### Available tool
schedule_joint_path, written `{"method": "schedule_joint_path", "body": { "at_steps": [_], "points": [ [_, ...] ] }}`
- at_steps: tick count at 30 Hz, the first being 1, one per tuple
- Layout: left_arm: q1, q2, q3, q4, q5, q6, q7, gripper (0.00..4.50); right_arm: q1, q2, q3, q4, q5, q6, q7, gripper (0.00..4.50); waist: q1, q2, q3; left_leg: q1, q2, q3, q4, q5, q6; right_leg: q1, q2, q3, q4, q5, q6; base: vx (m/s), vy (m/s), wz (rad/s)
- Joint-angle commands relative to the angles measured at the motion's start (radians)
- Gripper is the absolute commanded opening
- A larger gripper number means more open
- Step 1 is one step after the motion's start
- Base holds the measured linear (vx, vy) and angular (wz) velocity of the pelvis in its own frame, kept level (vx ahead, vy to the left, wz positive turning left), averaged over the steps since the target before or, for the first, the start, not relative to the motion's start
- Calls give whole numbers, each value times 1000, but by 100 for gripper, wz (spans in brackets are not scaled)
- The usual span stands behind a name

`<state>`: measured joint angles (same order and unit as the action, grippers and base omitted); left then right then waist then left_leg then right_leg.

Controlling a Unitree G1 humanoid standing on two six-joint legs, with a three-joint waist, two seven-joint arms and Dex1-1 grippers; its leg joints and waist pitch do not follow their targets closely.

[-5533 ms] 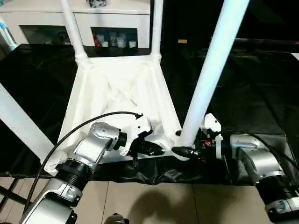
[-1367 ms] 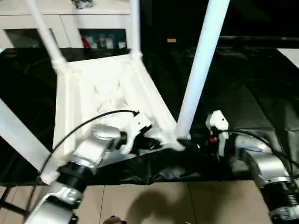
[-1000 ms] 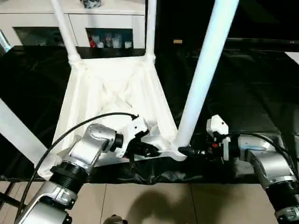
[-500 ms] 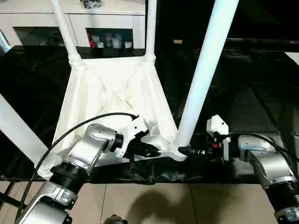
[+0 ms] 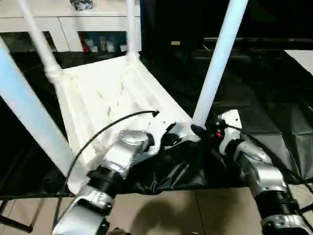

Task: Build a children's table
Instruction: Rotate leg to tighten

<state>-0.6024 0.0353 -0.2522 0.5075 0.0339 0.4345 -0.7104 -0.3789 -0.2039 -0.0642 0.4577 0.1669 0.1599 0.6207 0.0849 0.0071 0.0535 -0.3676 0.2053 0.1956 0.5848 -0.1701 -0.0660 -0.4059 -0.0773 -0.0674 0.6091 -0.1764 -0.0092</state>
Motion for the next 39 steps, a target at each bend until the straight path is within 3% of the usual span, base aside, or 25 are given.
{"method": "schedule_joint_path", "body": {
  "at_steps": [1,4,5,11,14,17,20,23,27,30,32,33,37,39],
  "points": [
    [-22,-53,-13,-37,-45,-47,-10,0,-9,61,71,-2,38,19,54,206,7,-11,-68,2,18,-16,-60,-193,58,53,-61,40,-85,-226,-186,0,0,0],
    [-13,-35,-25,-45,-47,-63,-34,0,-2,61,56,-23,73,36,80,206,8,-10,-66,5,20,-16,-62,-209,60,52,-62,39,-89,-253,-186,0,0,0],
    [-10,-27,-27,-48,-49,-65,-41,0,3,55,56,-31,77,42,92,262,8,-9,-65,5,20,-16,-63,-218,59,51,-62,39,-91,-266,-184,0,0,0],
    [0,0,-31,-51,-31,-80,-73,0,53,-44,78,-74,35,15,180,316,12,-14,-63,7,22,-16,-65,-240,51,50,-63,40,-94,-313,-162,0,0,0],
    [-1,8,-34,-48,-26,-88,-77,0,68,-89,55,-80,38,-7,201,316,16,-14,-62,6,22,-15,-63,-232,59,49,-64,41,-95,-315,-159,0,0,0],
    [-1,22,-43,-43,-17,-110,-81,0,103,-186,-31,-125,101,25,253,316,23,-18,-63,9,22,-13,-60,-224,70,49,-62,42,-96,-311,-157,0,0,0],
    [0,26,-45,-41,-15,-113,-86,0,128,-223,-43,-166,130,52,309,316,29,-21,-63,5,21,-13,-59,-210,81,51,-62,40,-94,-300,-155,0,0,0],
    [5,31,-44,-49,-19,-112,-91,0,184,-300,-23,-240,170,97,432,316,35,-26,-60,2,21,-14,-58,-217,93,54,-63,40,-98,-345,-132,0,0,0],
    [27,46,-53,-90,-33,-127,-115,0,202,-326,2,-269,187,114,476,316,30,-30,-60,0,22,-16,-59,-220,90,49,-65,36,-102,-393,-121,0,0,0],
    [38,49,-50,-113,-41,-120,-116,0,202,-328,8,-278,189,121,476,316,32,-30,-60,4,24,-16,-59,-212,89,45,-65,37,-101,-388,-127,0,0,0],
    [51,50,-33,-164,-87,-55,-147,0,196,-324,12,-278,187,122,471,316,34,-31,-62,3,26,-16,-59,-199,88,46,-66,38,-96,-359,-140,0,0,0],
    [60,54,-19,-210,-125,7,-175,44,189,-318,16,-277,183,119,465,319,34,-30,-63,2,26,-15,-58,-189,86,47,-67,39,-90,-339,-151,0,0,0],
    [70,88,-30,-282,-166,76,-245,44,174,-306,24,-269,174,113,455,319,39,-25,-68,0,29,-15,-55,-146,97,46,-67,40,-80,-249,-195,0,0,0],
    [75,117,-52,-321,-183,105,-300,86,166,-300,31,-262,170,107,451,319,38,-24,-63,-3,27,-14,-56,-152,96,46,-64,39,-79,-237,-198,0,0,0]
  ]
}}
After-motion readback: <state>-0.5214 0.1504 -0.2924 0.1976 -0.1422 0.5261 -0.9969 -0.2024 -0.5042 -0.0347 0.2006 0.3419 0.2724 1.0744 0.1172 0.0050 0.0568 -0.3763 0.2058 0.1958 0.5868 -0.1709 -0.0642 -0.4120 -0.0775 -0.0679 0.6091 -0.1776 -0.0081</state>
